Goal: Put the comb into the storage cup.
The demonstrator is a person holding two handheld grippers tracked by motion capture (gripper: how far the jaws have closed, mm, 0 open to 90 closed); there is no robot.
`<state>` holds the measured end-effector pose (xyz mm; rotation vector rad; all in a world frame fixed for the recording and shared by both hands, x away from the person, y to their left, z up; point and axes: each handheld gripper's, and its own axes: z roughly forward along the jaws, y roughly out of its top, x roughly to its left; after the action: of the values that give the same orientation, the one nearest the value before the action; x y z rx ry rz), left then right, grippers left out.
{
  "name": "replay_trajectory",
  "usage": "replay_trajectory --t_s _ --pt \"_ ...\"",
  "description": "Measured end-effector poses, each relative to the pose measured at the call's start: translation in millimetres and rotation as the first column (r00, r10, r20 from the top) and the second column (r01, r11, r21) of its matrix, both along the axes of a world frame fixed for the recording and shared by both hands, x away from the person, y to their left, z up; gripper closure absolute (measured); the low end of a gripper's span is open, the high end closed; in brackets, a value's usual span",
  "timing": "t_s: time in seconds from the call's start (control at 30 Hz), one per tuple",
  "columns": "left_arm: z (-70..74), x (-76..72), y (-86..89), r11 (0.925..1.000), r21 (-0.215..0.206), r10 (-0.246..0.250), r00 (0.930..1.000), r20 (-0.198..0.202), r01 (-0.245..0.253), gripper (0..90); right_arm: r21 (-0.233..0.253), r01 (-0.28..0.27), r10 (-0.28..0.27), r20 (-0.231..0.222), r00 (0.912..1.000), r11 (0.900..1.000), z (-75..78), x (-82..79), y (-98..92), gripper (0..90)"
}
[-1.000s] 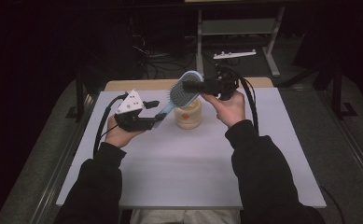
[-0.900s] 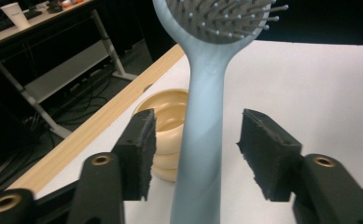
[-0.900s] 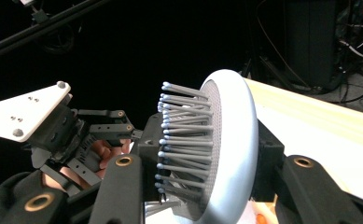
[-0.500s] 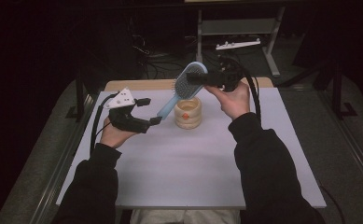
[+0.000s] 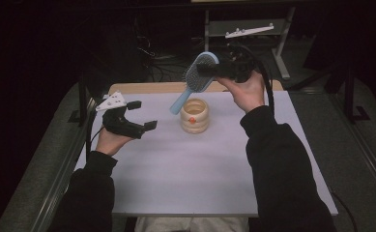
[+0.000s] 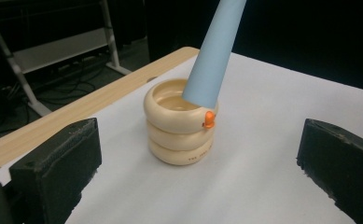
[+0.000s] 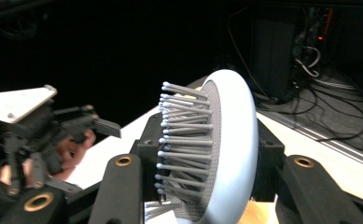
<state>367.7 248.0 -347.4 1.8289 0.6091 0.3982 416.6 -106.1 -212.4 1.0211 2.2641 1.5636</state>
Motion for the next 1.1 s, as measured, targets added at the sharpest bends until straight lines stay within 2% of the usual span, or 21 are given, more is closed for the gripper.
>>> replay_trajectory --t_s 0.13,0.3,0.4,0.53,0.6,0.93,1.1 --pt "-1.0 -3.5 11.9 0.9994 -0.031 0.013 0.9998 0.016 -0.013 0.0 -0.017 0.015 -0.015 0.002 0.9999 1.000 0.1 5.0 -2.1 56.3" --pt "-8.5 -8.8 30.2 0.9982 -0.048 0.037 0.9993 0.008 -0.037 0.0 -0.041 0.031 -0.031 0.003 0.9995 0.999 -1.4 10.5 -4.1 56.2" --pt "-14.0 -11.6 42.6 0.9960 -0.068 0.059 0.9983 0.003 -0.059 0.0 -0.035 0.039 -0.039 0.004 0.9992 0.999 -1.3 13.3 -6.3 56.2" --pt "-20.2 -14.1 57.1 0.9913 -0.092 0.095 0.9955 0.001 -0.094 0.0 -0.057 0.050 -0.049 0.012 0.9987 0.997 0.4 16.3 -7.5 56.1" --pt "-22.5 -15.7 62.7 0.9900 -0.105 0.094 0.9955 -0.003 -0.094 0.0 -0.065 0.050 -0.050 0.014 0.9987 0.997 1.5 17.5 -8.3 56.2" --pt "-33.9 -23.6 80.3 0.9878 -0.089 0.127 0.9918 -0.009 -0.127 0.0 -0.074 0.066 -0.065 0.018 0.9978 0.995 4.6 21.7 -15.8 56.2" --pt "-41.9 -28.0 92.4 0.9840 -0.104 0.143 0.9894 -0.023 -0.145 0.0 -0.071 0.089 -0.087 0.027 0.9958 0.994 7.6 23.5 -23.5 56.2"
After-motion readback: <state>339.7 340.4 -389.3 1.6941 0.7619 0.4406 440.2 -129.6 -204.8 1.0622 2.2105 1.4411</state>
